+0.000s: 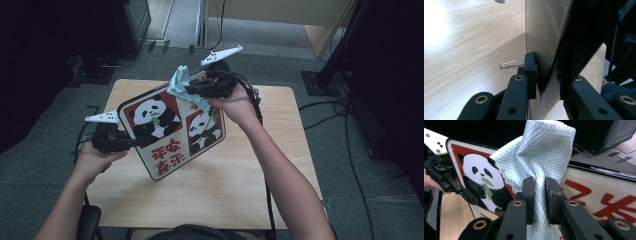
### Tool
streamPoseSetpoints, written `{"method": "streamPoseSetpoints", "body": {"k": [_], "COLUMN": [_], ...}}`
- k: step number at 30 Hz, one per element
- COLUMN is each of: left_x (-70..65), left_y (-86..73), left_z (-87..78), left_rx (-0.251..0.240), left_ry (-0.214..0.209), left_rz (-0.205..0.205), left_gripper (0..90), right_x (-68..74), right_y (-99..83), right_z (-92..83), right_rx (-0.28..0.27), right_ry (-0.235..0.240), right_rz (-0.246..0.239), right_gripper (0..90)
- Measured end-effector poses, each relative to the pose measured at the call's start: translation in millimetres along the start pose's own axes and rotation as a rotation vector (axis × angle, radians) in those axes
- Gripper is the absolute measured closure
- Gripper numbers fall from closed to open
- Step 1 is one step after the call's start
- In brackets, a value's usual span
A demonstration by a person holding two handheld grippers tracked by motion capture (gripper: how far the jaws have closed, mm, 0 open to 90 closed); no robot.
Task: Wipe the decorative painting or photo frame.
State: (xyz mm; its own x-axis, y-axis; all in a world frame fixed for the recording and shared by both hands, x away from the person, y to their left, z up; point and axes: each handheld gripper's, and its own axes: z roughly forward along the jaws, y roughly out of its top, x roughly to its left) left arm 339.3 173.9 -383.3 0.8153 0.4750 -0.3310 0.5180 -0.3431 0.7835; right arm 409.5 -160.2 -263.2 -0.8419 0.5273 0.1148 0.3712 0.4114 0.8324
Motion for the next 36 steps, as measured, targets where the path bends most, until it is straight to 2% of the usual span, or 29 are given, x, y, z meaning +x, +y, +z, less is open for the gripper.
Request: {"method": "streamPoseSetpoints", "body": {"k": [16,36], "left_x": [0.0,0.1], "left_y": [-0.3,-0.4], "left_z": [0.2,0.5], "left_rx": [-0.002,-0.003], "left_ry": [-0.003,-0.003], "left_rz": [-0.006,-0.006], "left_gripper": [78.7,78.6], "right_x": [-2.2,-6.8], "right_y": [-11.7,-46.9], "right_z": [9.1,20.6], "right_rx": [0.012,0.012], "right_ry": [0.003,0.032], "right_rz": [0.009,0.047], "right_gripper": [79.7,79.6]}}
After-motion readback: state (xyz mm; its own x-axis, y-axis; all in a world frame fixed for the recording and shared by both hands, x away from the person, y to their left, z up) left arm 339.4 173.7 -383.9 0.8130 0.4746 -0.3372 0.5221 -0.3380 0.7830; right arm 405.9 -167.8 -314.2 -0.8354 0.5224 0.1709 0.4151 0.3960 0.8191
